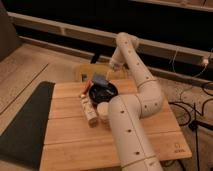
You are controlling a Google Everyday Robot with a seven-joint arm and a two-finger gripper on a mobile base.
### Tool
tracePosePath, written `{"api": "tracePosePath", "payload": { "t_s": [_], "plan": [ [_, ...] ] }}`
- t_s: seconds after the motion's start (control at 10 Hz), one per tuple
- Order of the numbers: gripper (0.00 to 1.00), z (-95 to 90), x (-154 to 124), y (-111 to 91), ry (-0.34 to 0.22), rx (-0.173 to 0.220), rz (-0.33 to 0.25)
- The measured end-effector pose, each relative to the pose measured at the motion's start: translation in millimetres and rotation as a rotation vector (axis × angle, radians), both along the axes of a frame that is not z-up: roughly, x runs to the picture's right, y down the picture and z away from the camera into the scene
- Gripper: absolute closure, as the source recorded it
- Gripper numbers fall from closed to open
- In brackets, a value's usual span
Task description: Place the white sponge in the ceramic bowl
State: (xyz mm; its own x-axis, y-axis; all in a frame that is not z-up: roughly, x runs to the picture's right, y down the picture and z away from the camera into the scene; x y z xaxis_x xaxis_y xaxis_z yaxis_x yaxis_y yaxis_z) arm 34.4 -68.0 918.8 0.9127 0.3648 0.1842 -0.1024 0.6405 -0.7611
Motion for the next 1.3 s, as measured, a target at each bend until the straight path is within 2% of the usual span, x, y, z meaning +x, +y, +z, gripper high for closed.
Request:
{"api": "tracePosePath", "payload": {
  "t_s": [1.3],
  "plan": [
    [1.00, 0.1, -1.2, -0.2, -0.001, 0.001, -0.001]
  ]
}}
